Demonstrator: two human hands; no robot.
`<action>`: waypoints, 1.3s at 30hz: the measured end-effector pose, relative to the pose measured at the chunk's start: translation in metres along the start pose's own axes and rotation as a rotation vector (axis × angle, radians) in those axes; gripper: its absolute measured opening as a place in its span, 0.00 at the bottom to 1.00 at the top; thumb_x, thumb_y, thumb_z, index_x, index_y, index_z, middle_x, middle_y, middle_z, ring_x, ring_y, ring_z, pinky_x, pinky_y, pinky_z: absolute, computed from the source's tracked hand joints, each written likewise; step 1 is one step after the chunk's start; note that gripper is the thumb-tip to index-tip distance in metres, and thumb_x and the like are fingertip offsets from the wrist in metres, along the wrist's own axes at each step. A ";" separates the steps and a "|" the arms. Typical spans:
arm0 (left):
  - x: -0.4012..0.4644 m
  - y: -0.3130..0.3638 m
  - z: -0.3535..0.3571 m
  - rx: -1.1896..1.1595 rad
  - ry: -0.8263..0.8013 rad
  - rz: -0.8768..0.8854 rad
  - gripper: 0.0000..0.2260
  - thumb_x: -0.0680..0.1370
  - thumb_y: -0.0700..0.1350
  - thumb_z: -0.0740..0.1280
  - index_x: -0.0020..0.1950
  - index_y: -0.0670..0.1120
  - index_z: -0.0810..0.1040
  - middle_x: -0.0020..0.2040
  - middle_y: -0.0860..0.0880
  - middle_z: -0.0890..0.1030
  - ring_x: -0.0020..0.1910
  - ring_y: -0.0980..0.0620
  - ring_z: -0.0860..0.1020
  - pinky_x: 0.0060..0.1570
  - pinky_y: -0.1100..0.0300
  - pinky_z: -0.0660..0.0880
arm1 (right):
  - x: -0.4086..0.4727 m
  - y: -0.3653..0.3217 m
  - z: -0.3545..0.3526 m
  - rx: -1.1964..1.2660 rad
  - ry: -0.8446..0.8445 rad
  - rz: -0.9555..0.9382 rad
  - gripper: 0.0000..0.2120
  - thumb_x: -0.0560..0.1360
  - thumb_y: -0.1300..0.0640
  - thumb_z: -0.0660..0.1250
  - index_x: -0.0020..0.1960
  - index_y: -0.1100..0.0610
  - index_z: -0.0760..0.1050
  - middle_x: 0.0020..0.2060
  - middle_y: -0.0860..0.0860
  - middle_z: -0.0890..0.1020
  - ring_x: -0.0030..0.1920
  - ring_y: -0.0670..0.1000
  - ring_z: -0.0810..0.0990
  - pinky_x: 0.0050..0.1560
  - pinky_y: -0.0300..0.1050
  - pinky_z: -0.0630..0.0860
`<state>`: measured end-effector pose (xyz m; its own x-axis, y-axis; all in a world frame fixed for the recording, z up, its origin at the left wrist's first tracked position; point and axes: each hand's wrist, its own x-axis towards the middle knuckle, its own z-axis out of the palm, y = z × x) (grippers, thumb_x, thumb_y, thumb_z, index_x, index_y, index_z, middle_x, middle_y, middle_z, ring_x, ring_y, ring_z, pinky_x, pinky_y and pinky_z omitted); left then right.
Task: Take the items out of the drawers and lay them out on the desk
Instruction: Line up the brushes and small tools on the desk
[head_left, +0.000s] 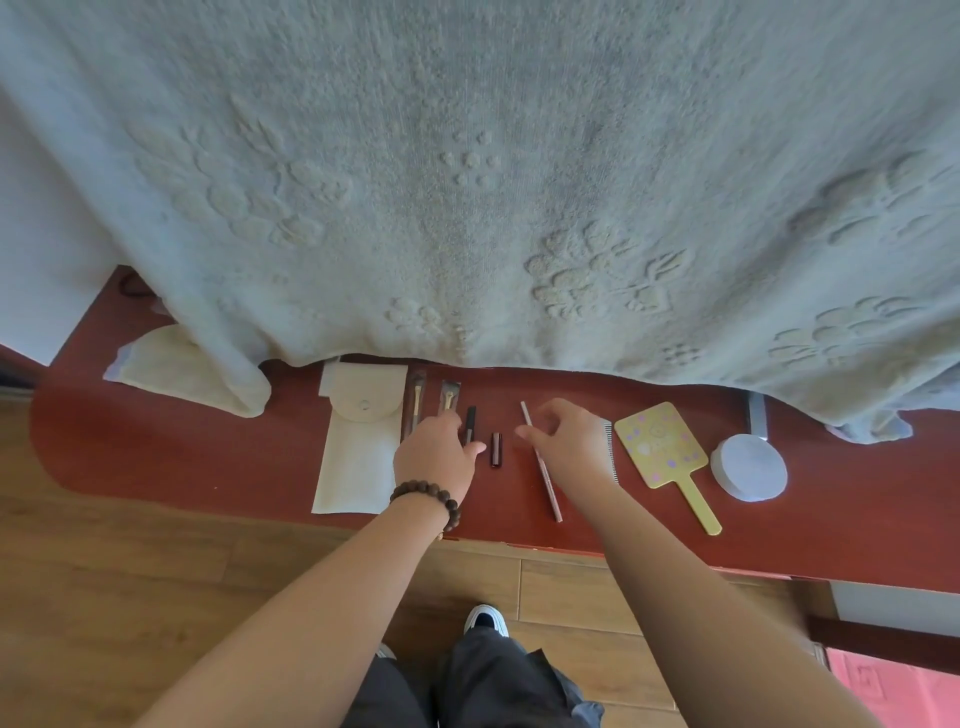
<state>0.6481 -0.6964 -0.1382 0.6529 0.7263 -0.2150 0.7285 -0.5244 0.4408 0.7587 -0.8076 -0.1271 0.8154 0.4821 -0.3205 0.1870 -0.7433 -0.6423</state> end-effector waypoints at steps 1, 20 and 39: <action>-0.001 -0.001 -0.001 -0.024 0.021 0.006 0.17 0.76 0.54 0.68 0.60 0.46 0.76 0.53 0.48 0.81 0.51 0.49 0.80 0.47 0.57 0.78 | 0.001 0.003 -0.005 -0.036 0.002 0.016 0.16 0.71 0.51 0.73 0.54 0.58 0.76 0.47 0.52 0.79 0.45 0.50 0.76 0.43 0.42 0.69; -0.007 0.012 -0.016 -0.648 -0.098 -0.052 0.08 0.74 0.45 0.71 0.50 0.44 0.83 0.46 0.47 0.84 0.43 0.52 0.83 0.47 0.53 0.81 | -0.016 -0.004 -0.007 0.087 -0.098 0.066 0.04 0.72 0.56 0.70 0.42 0.57 0.78 0.37 0.53 0.83 0.40 0.54 0.82 0.42 0.48 0.80; -0.024 0.043 -0.048 -0.959 -0.405 -0.032 0.03 0.73 0.39 0.72 0.46 0.41 0.81 0.41 0.43 0.84 0.41 0.46 0.85 0.46 0.47 0.82 | -0.039 -0.025 -0.069 0.718 -0.100 -0.045 0.05 0.75 0.59 0.69 0.50 0.57 0.81 0.41 0.56 0.85 0.42 0.52 0.83 0.47 0.45 0.82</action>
<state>0.6540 -0.7155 -0.0722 0.7862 0.4368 -0.4371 0.3919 0.1945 0.8992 0.7599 -0.8396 -0.0509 0.7549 0.5706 -0.3235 -0.2148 -0.2510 -0.9439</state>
